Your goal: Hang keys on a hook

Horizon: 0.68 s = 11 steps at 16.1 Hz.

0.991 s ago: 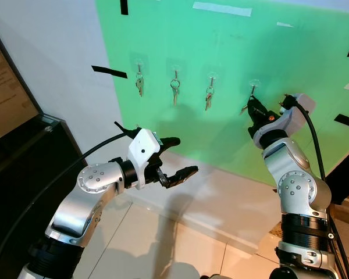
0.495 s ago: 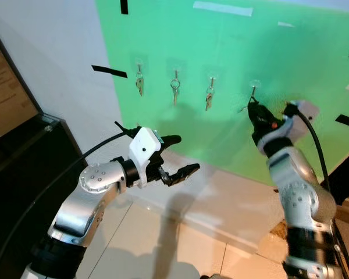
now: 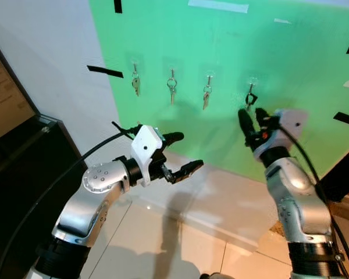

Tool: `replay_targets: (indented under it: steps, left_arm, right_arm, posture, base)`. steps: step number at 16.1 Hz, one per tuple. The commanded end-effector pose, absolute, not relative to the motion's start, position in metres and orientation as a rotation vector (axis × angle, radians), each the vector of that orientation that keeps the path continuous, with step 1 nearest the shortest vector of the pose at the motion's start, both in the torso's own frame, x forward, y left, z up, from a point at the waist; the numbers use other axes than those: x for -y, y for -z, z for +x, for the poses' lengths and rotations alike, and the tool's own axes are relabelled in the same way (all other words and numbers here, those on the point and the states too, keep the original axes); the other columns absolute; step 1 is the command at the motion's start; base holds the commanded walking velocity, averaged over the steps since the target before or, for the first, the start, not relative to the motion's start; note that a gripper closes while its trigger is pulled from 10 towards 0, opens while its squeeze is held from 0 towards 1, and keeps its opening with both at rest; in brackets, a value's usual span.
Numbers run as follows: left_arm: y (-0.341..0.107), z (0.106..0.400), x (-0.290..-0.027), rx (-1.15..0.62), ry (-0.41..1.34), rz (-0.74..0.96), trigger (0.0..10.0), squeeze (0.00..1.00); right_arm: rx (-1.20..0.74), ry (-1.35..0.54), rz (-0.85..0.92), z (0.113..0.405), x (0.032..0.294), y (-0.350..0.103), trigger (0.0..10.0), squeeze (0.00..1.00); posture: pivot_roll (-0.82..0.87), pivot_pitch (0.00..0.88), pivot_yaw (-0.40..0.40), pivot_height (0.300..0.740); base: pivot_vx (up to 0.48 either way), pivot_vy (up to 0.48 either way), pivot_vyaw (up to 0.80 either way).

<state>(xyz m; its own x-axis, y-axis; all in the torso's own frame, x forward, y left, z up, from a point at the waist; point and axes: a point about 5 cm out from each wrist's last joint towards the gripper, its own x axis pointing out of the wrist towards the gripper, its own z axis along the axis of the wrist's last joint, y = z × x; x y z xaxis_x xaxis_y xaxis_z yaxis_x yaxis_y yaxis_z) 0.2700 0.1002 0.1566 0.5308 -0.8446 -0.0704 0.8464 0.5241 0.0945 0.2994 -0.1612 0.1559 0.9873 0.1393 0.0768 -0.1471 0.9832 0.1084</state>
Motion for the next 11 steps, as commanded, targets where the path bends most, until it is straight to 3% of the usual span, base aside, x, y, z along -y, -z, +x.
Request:
replay_targets:
  steps: [1, 3, 7, 10, 11]
  left_arm:
    - [-0.159, 0.273, -0.101, -0.009, 1.003, 0.133, 10.0, 0.0]
    - [-0.159, 0.273, -0.103, -0.009, 0.985, 0.129, 10.0, 0.0]
    - [-0.145, 0.277, -0.119, -0.024, 0.784, 0.132, 10.0, 0.0]
    - [-0.118, 0.268, -0.143, -0.098, 0.499, 0.119, 10.0, 0.0]
    - [-0.115, 0.266, -0.144, -0.095, 0.453, 0.118, 10.0, 0.0]
  right_arm:
    - [0.081, -0.114, 0.069, 0.305, 0.162, -0.159, 10.0, 1.0]
    - [0.101, -0.075, 0.047, 0.303, 0.167, -0.159, 10.0, 1.0]
    - [0.098, -0.053, 0.048, 0.283, 0.169, -0.155, 10.0, 1.0]
    - [-0.013, 0.074, 0.079, 0.232, 0.171, -0.133, 10.0, 1.0]
    - [-0.042, 0.122, 0.057, 0.23, 0.175, -0.13, 10.0, 1.0]
  posture:
    - [-0.02, 0.0, 0.036, 0.74]
    - [-0.02, 0.0, 0.034, 0.74]
    - [-0.04, 0.0, 0.046, 0.74]
    - [-0.08, 0.0, 0.063, 0.74]
    - [-0.09, 0.0, 0.061, 0.74]
  base:
    - [0.0, 0.0, 0.0]
    - [0.0, 0.0, 0.0]
    - [0.0, 0.0, 0.0]
    - [0.0, 0.0, -0.8]
    - [0.0, 0.0, -0.8]
